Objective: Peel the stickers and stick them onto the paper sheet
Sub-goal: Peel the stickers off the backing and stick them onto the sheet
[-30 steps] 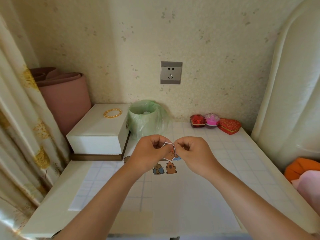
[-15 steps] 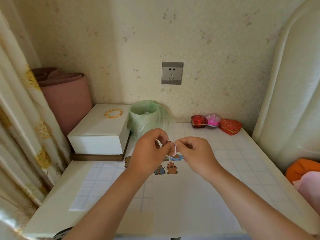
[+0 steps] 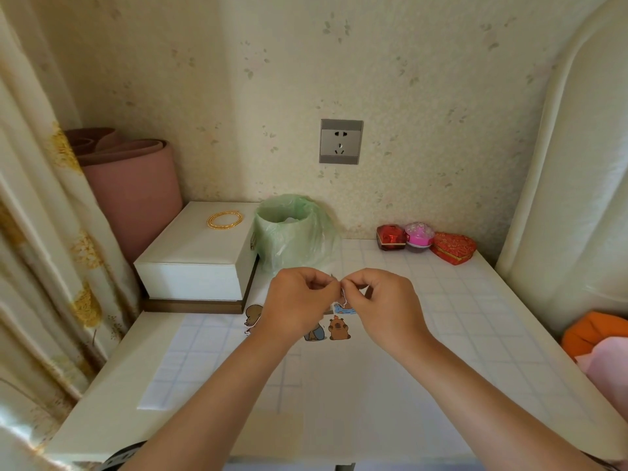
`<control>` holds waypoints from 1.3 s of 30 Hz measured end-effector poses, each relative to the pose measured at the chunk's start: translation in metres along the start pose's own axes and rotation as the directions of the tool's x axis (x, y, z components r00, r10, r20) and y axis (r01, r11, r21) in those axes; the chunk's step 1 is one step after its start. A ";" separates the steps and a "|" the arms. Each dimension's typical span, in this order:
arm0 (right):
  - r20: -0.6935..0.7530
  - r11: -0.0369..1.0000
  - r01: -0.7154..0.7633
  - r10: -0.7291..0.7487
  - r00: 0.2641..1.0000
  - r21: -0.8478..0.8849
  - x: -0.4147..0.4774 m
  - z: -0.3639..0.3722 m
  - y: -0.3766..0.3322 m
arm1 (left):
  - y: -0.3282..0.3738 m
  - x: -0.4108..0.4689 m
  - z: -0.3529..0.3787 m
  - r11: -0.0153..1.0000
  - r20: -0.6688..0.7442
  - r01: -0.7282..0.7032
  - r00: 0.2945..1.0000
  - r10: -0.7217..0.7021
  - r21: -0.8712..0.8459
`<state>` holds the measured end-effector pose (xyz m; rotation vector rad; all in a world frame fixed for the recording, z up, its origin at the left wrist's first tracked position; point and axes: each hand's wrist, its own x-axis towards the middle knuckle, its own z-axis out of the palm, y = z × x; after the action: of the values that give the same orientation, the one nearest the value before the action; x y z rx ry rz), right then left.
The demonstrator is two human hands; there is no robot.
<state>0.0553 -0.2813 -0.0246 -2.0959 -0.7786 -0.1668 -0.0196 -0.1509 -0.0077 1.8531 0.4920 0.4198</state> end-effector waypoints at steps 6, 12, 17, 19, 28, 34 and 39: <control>-0.023 0.993 -0.039 0.041 0.999 0.108 0.001 0.003 0.001 | -0.001 0.001 0.002 0.999 0.059 0.014 0.998 -0.011 -0.049; 0.039 0.921 -0.219 0.218 0.975 0.322 0.003 0.001 0.001 | -0.007 0.006 0.000 0.998 0.051 0.056 0.997 -0.054 -0.035; 0.059 0.875 -0.318 0.319 0.946 0.364 0.000 0.000 0.003 | -0.013 0.017 -0.015 0.987 0.035 0.051 0.998 -0.057 0.154; 0.046 0.863 -0.330 0.339 0.940 0.383 0.002 0.000 0.002 | -0.013 0.020 -0.026 0.976 0.037 0.059 0.997 -0.069 0.209; 0.026 0.924 -0.245 0.248 0.968 0.293 0.069 0.029 -0.018 | -0.017 0.038 -0.074 0.986 -0.065 0.067 0.996 -0.058 0.151; -0.074 0.999 -0.046 0.047 0.996 0.019 0.161 0.068 -0.038 | -0.022 0.046 -0.087 0.988 -0.102 0.041 0.994 -0.026 0.146; 0.023 0.953 0.030 -0.024 0.999 -0.301 0.197 0.088 -0.041 | -0.028 0.054 -0.091 0.989 -0.127 0.023 0.992 -0.004 0.147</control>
<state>0.1744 -0.1032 0.0256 -2.3772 -0.8360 -0.2976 -0.0240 -0.0421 -0.0030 1.9731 0.6367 0.5049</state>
